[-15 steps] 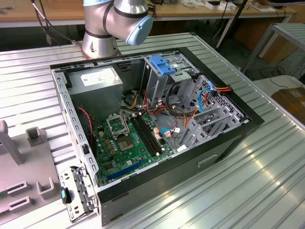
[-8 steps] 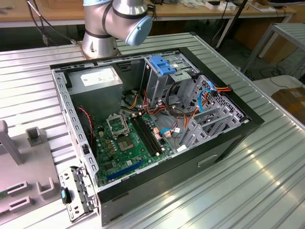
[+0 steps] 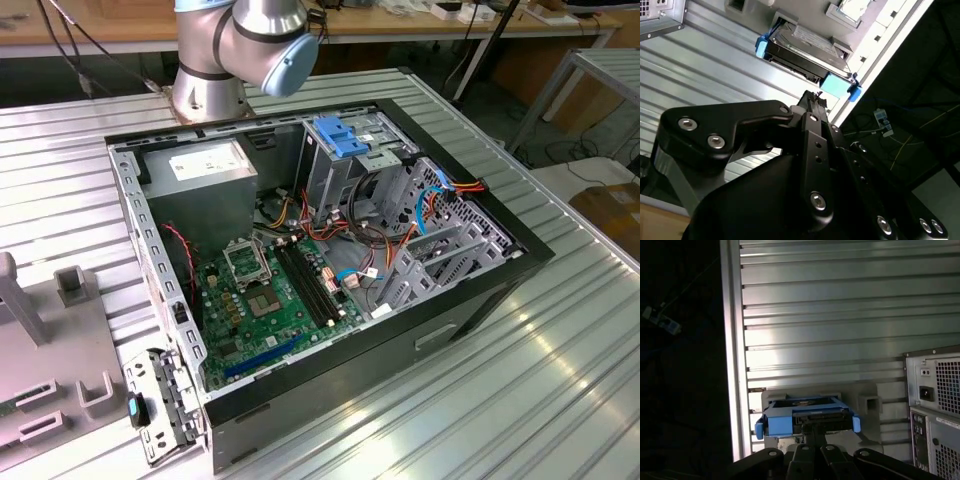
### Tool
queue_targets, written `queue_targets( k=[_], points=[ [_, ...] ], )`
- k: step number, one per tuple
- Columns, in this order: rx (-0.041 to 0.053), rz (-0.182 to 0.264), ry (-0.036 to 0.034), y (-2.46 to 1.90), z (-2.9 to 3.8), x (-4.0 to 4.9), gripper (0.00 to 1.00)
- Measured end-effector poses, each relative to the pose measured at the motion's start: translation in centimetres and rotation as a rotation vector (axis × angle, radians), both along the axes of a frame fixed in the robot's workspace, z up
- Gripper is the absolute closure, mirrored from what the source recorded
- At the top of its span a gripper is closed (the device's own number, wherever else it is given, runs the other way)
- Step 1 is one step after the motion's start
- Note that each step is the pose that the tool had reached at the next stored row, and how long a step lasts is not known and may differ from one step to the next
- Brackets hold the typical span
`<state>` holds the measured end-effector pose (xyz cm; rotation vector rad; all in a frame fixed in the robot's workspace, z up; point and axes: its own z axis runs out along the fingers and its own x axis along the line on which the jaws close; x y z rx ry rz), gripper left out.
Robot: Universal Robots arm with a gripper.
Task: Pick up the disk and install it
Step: 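Reach for the disk, then pick up the disk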
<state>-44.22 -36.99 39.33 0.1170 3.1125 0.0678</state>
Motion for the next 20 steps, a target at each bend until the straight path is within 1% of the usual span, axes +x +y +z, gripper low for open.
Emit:
queue_targets(
  k=[1, 5, 20],
  points=[
    [0.0000, 0.000, 0.0001, 0.00, 0.00, -0.76, 0.89],
    [0.0000, 0.000, 0.0001, 0.01, 0.00, -2.01, 0.89],
    [0.0000, 0.000, 0.0000, 0.00, 0.00, -2.11, 0.89]
  ],
)
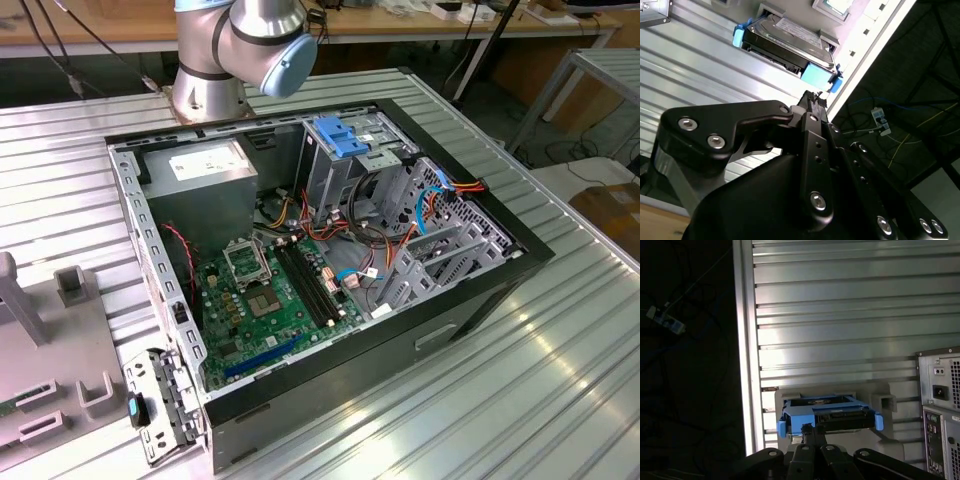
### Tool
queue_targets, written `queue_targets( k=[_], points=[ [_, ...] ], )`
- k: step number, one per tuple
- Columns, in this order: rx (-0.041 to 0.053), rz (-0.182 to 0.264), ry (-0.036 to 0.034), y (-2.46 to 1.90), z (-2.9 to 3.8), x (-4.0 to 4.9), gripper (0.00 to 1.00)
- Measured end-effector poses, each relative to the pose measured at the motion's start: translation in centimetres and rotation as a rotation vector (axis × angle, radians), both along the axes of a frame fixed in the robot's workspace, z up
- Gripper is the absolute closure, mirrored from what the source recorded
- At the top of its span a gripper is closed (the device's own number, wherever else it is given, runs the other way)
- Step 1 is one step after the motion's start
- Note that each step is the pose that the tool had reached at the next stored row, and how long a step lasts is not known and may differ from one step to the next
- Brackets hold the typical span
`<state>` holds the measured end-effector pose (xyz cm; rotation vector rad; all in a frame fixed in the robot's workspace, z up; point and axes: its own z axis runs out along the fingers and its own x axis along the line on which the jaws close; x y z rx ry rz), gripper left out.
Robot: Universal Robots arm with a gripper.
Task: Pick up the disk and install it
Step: 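Pick up the disk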
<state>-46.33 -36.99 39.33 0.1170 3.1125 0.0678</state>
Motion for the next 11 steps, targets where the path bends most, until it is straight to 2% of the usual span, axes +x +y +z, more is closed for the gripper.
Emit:
queue_targets(
  k=[2, 3, 9, 11],
  points=[
    [0.0000, 0.006, -0.0001, 0.00, 0.00, 0.00, 0.89],
    [0.0000, 0.026, 0.0001, 0.00, 0.00, -0.01, 0.89],
    [-0.0031, 0.247, 0.0000, 0.00, -0.02, -0.01, 0.89],
    [-0.0032, 0.287, -0.0001, 0.00, -0.03, -0.01, 0.89]
  ],
)
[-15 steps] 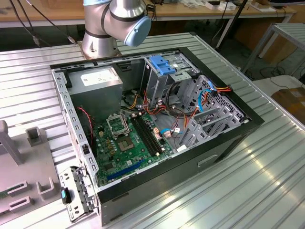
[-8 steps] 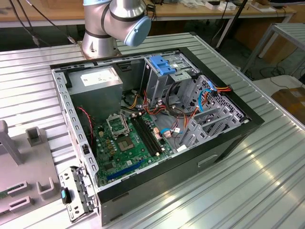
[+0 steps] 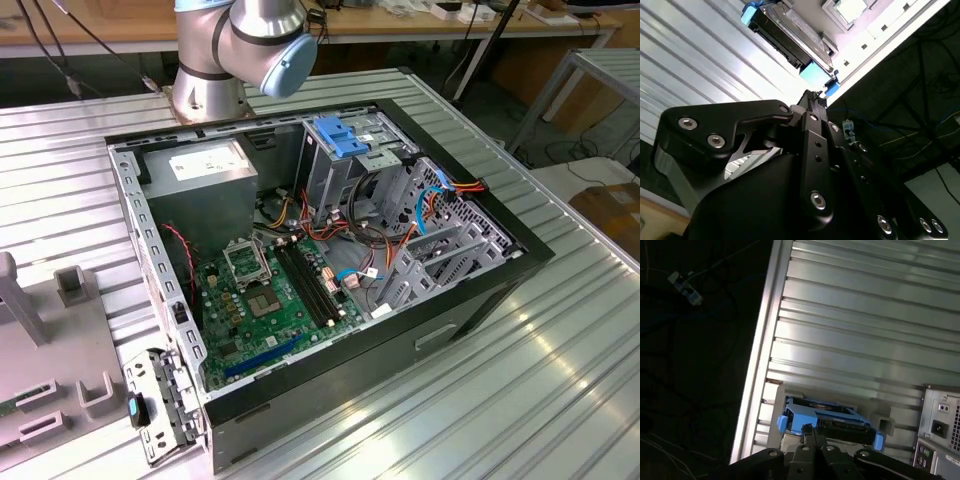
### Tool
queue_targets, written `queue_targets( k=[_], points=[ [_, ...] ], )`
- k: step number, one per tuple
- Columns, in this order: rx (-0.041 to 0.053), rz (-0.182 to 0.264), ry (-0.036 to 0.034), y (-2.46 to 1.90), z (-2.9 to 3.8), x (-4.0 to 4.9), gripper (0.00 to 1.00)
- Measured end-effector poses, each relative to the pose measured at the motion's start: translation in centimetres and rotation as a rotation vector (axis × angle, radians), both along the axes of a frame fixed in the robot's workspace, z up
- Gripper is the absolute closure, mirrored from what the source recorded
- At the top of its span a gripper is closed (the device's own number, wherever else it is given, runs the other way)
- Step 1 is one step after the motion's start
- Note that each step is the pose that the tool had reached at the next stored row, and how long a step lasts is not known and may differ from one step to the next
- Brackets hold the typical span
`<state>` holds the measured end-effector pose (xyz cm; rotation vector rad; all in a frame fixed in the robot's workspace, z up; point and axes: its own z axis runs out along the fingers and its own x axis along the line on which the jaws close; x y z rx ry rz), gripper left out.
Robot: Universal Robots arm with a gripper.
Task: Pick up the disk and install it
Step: 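Pick up the disk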
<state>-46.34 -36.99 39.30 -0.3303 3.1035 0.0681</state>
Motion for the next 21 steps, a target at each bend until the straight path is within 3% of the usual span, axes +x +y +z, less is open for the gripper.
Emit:
queue_targets(
  k=[5, 9, 13, 16, 21],
  points=[
    [-0.0007, 0.116, 0.0000, 0.00, -0.01, 0.00, 0.89],
    [-0.0027, 0.252, 0.0001, 0.00, -0.03, 0.00, 0.89],
    [-0.0044, 0.329, 0.0002, 0.00, -0.04, 0.00, 0.89],
    [-0.0109, 0.461, 0.0010, 0.00, -0.07, 0.00, 0.89],
    [-0.0158, 0.558, 0.0016, 0.00, -0.09, 0.00, 0.89]
  ],
)
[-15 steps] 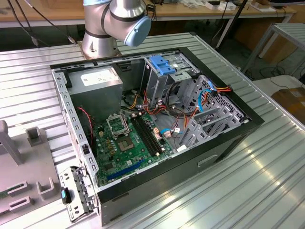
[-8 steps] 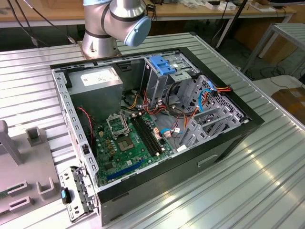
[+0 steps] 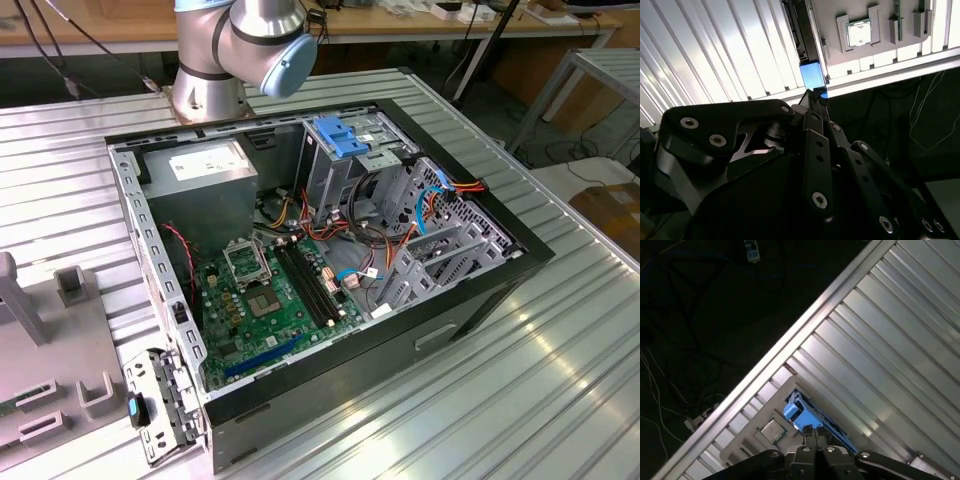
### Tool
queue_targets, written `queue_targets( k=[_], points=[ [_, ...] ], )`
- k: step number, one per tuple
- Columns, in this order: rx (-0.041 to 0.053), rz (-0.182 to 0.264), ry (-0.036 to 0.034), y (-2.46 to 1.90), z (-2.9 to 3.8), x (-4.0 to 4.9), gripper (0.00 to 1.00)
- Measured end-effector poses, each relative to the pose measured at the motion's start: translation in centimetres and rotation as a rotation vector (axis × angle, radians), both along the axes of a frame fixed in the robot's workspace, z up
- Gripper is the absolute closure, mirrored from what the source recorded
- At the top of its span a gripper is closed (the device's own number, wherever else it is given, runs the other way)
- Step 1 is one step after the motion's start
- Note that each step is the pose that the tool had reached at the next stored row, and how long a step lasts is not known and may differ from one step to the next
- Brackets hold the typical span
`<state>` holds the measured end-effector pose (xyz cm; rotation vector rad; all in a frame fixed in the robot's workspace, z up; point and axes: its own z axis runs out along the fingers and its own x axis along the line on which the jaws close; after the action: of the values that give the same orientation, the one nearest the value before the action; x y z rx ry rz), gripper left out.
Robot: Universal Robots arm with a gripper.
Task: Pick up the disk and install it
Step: 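Pick up the disk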
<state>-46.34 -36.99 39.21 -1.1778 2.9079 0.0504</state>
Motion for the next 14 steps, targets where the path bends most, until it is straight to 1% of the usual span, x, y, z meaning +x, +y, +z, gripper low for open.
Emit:
queue_targets(
  k=[2, 4, 5, 6, 8, 12, 14],
  points=[
    [-0.0027, 0.063, 0.0000, 0.00, 0.00, 0.00, 0.89],
    [-0.0039, 0.098, 0.0000, 0.00, -0.01, 0.00, 0.89],
    [-0.0045, 0.126, -0.0001, 0.00, -0.01, 0.00, 0.89],
    [-0.0047, 0.144, 0.0000, 0.00, -0.01, 0.00, 0.89],
    [-0.0054, 0.214, -0.0004, 0.00, -0.02, 0.00, 0.89],
    [-0.0078, 0.287, -0.0005, 0.00, -0.02, 0.00, 0.89],
    [-0.0095, 0.307, -0.0003, 0.00, -0.02, 0.00, 0.89]
  ],
)
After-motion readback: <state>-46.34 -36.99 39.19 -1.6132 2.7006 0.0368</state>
